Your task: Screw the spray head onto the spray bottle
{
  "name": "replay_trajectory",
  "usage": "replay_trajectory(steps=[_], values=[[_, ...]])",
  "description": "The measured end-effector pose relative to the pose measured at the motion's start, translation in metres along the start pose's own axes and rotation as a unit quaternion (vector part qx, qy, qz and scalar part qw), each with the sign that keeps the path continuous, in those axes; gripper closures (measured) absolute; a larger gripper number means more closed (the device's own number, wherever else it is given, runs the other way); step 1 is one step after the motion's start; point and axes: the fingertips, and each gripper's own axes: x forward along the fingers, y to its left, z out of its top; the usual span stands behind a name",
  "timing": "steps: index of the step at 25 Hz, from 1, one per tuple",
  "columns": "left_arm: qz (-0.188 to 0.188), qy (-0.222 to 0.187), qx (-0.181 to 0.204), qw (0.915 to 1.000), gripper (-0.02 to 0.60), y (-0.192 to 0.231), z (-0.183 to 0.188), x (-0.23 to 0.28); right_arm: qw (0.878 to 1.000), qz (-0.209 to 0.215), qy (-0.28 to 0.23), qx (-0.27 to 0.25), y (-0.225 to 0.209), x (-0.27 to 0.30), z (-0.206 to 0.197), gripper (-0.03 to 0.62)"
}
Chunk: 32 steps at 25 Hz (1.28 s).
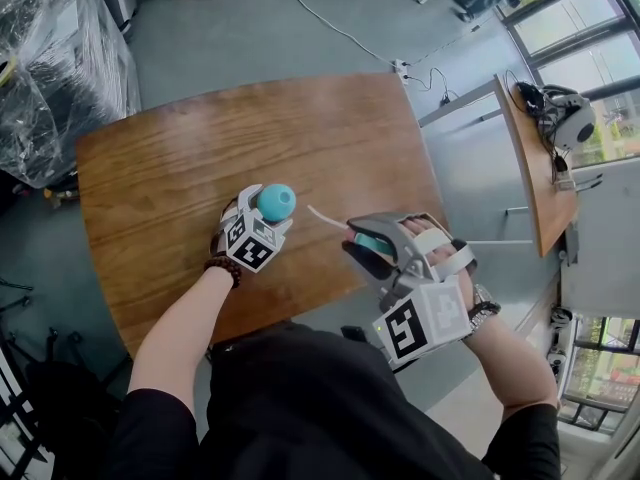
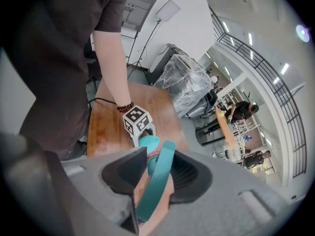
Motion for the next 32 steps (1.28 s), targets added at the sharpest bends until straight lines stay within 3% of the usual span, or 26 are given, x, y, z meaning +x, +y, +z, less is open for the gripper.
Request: replay_trajectory(steps=[6,12,22,32], values=[[-0.006,0.009,0.008,0.9999,0.156,-0.005,0.002,-0.001,1.000,0.001,-0.005,0.005,0.000,0.000,0.000,0.467],[0.001,0.032,0.055,0.9980,0.159,-0.008,0.005,-0.014,1.000,0.001,-0.015,0.013,-0.002,-0.001,0.003,0.467],[0.030,0.096,0.147,0.9840,0.164,-0.007,0.000,-0.034,0.998,0.017,-0.043,0.040,0.005,-0.001,0.005,0.467],[0.025,0.109,0.196,0.9743,0.167,-0.025,0.014,-0.052,0.997,0.034,-0.060,0.030,0.020,0.017,0.006,0.467]])
